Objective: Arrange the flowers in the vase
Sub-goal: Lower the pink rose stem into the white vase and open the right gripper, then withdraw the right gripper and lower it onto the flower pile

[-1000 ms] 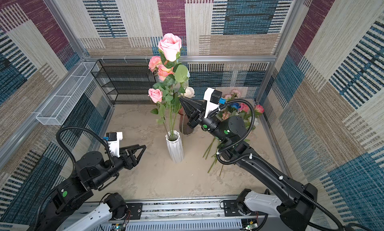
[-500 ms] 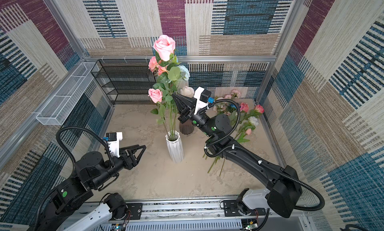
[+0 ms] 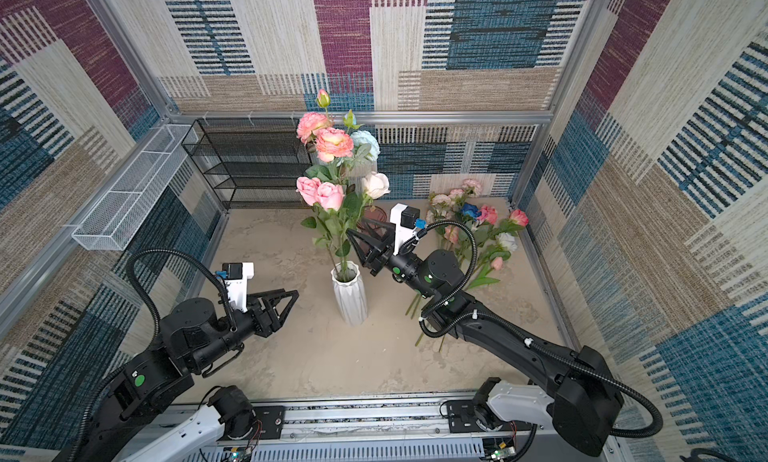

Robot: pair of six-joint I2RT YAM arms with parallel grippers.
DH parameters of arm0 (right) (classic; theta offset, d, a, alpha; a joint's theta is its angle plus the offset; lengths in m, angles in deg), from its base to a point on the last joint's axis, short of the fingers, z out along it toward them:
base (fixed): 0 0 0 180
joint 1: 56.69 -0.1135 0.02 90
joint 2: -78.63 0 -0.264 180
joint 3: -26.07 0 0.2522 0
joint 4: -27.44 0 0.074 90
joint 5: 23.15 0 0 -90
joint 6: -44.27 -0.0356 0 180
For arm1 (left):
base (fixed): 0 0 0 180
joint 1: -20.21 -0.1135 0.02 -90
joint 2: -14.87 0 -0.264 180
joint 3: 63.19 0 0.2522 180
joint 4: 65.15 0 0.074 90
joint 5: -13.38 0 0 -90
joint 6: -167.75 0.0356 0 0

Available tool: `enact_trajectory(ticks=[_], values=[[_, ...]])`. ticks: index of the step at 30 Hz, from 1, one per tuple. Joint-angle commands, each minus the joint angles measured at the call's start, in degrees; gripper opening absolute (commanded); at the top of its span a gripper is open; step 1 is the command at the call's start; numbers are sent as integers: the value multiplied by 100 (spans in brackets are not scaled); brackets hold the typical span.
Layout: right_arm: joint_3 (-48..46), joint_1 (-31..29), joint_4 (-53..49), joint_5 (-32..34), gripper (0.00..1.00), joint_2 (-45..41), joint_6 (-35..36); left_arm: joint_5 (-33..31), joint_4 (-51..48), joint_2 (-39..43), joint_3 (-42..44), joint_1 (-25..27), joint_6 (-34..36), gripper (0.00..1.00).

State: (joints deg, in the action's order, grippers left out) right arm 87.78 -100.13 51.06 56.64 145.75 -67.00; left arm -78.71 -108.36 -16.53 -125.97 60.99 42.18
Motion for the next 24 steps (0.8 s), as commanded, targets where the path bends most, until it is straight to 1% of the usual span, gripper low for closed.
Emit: enact_trajectory(ticks=[1, 5, 6, 7, 10, 11, 13, 15, 18, 21, 24], values=[[-342, 1, -846, 110, 62, -455, -406, 112, 170, -17, -4, -6, -29, 58], [-728, -6, -1686, 338, 69, -1226, -433, 95, 181, 0, 6, -4, -27, 58], [-804, -4, -1943, 481, 73, -1447, -432, 87, 177, -8, -1, 0, -13, 58], [-859, 1, -2159, 622, 74, -1633, -417, 69, 179, -15, 12, -4, -12, 58], [-920, 81, -2834, 1165, 73, -1893, -462, 38, 200, -1, 40, 0, 11, 58], [-895, 230, -3086, 1266, 72, -1865, -505, 31, 214, 8, 66, -6, 15, 58], [-901, 779, -3403, 1092, 69, -1693, -645, 28, 247, 17, 102, -2, 9, 58], [-787, 1646, -3692, 485, 66, -1205, -726, 46, 264, 20, 118, -5, 12, 58], [-237, 2554, -4296, 212, 59, 57, -617, 103, 265, 10, 127, 0, 7, 58], [376, 2952, -4595, 279, 56, 1375, -392, 166, 265, 3, 146, 1, -19, 58], [919, 3090, -4635, 529, 52, 2327, -267, 200, 291, 30, 181, -2, -34, 58]])
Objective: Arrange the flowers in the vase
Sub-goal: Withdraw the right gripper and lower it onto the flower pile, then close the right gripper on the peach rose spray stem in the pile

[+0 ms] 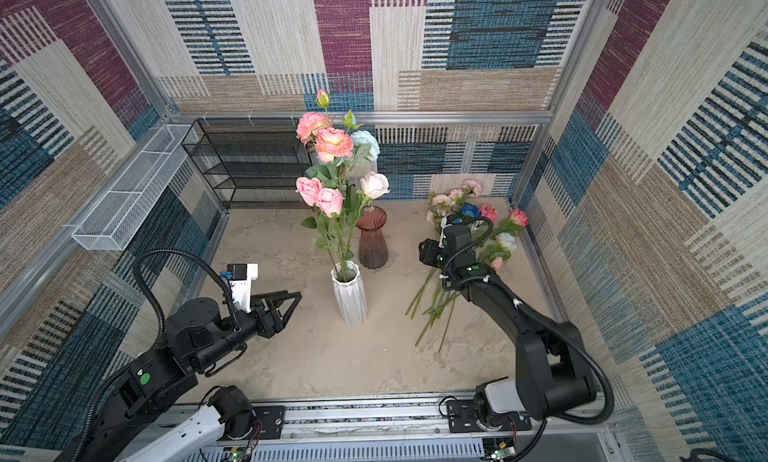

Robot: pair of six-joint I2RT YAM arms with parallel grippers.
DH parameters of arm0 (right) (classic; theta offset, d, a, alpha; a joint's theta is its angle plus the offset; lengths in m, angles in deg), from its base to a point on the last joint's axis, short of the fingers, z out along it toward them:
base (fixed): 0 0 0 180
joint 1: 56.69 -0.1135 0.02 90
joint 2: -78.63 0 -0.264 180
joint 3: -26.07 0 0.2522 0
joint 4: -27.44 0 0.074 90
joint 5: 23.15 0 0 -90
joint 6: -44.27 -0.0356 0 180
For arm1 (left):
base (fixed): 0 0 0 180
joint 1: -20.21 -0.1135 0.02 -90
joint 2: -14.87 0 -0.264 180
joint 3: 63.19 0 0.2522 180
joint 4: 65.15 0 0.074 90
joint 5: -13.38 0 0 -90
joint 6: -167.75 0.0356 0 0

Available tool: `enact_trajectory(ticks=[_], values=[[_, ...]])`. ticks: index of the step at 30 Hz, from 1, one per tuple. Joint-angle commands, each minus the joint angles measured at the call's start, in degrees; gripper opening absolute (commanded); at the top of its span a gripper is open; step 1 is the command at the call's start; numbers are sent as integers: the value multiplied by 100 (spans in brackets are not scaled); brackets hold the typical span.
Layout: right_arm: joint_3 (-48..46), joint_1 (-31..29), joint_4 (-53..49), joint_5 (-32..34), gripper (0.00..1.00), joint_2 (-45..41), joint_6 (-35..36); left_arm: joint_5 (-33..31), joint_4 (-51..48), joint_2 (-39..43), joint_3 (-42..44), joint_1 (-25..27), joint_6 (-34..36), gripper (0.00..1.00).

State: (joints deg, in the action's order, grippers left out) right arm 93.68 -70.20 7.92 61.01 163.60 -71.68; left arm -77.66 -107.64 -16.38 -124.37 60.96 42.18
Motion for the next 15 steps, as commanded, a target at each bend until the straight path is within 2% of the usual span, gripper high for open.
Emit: enact_trajectory(ticks=[1, 9, 15], values=[[482, 107, -324, 204, 52, 775, 249, 104, 213, 30, 48, -5, -39, 58], [2040, 268, -894, 996, 46, 2520, 422, 75, 173, 160, 167, 2, -36, 59], [2763, 384, -1153, 1189, 45, 3182, 520, 26, 90, 234, 160, 3, 16, 59]])
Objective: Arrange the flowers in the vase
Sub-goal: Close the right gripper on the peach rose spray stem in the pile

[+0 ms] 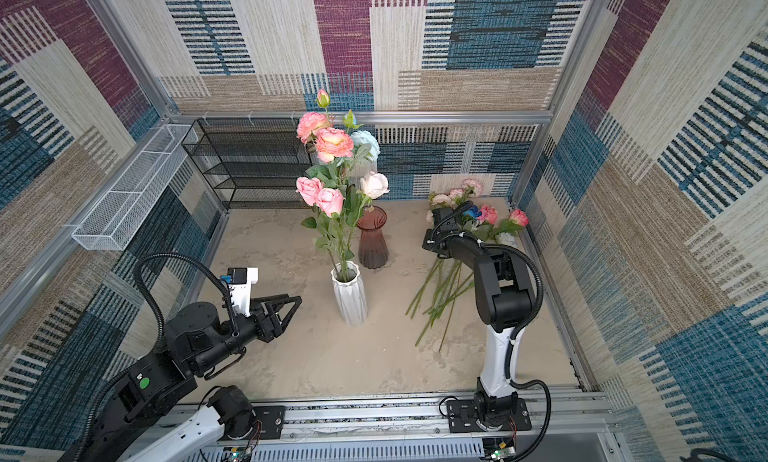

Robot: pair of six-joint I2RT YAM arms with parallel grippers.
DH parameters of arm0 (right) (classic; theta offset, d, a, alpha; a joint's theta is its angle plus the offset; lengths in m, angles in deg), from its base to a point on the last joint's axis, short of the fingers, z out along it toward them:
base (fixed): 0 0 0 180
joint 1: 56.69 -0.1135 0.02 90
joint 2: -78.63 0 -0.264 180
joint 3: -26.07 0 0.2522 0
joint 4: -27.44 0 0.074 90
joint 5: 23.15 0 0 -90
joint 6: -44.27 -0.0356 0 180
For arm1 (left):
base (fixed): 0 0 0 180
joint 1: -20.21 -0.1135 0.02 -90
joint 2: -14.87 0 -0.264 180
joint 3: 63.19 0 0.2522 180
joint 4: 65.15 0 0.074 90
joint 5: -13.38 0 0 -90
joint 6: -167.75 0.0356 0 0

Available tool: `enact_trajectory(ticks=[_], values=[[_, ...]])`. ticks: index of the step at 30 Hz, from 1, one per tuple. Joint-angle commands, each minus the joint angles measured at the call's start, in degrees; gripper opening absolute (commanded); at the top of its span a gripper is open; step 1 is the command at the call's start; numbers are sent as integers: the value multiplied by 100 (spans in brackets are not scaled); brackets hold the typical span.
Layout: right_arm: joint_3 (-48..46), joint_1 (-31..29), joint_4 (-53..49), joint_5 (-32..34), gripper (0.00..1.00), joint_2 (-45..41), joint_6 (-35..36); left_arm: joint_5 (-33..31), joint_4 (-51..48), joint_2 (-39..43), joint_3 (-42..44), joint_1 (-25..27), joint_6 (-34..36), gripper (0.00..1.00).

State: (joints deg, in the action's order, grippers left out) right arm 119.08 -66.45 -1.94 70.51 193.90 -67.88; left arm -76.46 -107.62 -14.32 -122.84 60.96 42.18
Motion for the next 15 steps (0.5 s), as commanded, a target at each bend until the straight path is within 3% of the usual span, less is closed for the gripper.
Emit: enact_trajectory(ticks=[1, 10, 15], values=[[351, 9, -229, 253, 44, 247, 187, -102, 67, 40, 8, 2, 24, 59], [1134, 37, -767, 633, 35, 998, 259, -190, -2, 116, 39, -2, 42, 59], [1196, 37, -724, 442, 29, 1095, 384, -204, -57, 136, 12, -5, 57, 59]])
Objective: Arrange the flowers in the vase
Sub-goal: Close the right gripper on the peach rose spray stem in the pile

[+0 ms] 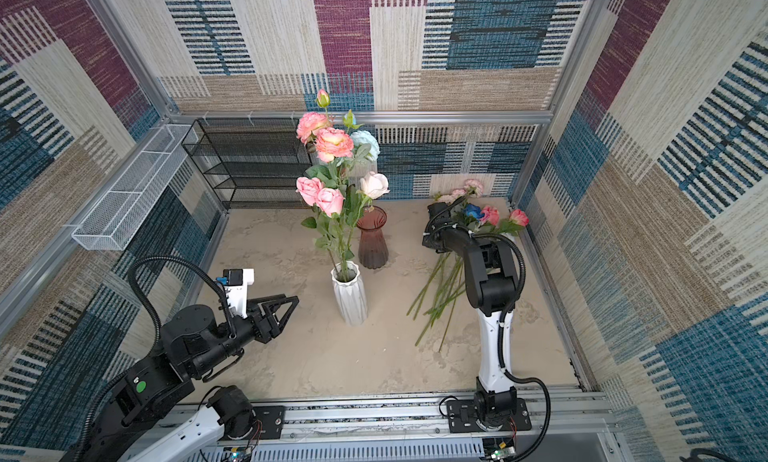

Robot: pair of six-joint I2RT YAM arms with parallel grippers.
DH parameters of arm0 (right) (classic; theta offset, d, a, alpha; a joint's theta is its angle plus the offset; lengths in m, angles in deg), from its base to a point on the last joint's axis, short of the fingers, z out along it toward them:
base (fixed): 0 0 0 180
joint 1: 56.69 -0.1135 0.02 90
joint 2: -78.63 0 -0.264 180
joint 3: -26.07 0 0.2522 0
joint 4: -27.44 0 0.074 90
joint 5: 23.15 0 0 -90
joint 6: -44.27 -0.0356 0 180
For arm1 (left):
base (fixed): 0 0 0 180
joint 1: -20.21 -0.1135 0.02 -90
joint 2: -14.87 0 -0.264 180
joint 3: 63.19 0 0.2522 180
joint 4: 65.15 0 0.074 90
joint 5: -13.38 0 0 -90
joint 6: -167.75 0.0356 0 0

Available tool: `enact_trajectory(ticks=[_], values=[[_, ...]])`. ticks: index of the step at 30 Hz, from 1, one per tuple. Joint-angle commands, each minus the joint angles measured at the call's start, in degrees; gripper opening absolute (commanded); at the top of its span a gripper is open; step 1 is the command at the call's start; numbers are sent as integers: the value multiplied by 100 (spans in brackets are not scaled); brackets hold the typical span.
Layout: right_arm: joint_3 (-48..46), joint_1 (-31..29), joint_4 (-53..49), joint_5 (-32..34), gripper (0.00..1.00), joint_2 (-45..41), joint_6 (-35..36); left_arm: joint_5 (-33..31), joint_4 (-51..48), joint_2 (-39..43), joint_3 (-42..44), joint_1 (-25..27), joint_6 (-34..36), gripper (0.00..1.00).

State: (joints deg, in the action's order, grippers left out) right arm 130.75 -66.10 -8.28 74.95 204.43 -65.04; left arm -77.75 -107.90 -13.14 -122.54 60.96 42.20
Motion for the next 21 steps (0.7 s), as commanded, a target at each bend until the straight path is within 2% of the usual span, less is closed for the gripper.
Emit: enact_trajectory(ticks=[1, 8, 11, 21], values=[[33, 1, -102, -12, 28, 26, 101, -76, -34, 17, -18, 1, 54, 59], [-445, 4, 378, -260, 32, -853, 149, -81, -60, 22, -39, 2, 56, 59], [-457, 4, 414, -143, 34, -1200, 156, -76, -46, 6, -61, 1, 71, 59], [292, 27, -228, 443, 33, -232, 156, -118, -195, -2, -187, -1, 154, 59]])
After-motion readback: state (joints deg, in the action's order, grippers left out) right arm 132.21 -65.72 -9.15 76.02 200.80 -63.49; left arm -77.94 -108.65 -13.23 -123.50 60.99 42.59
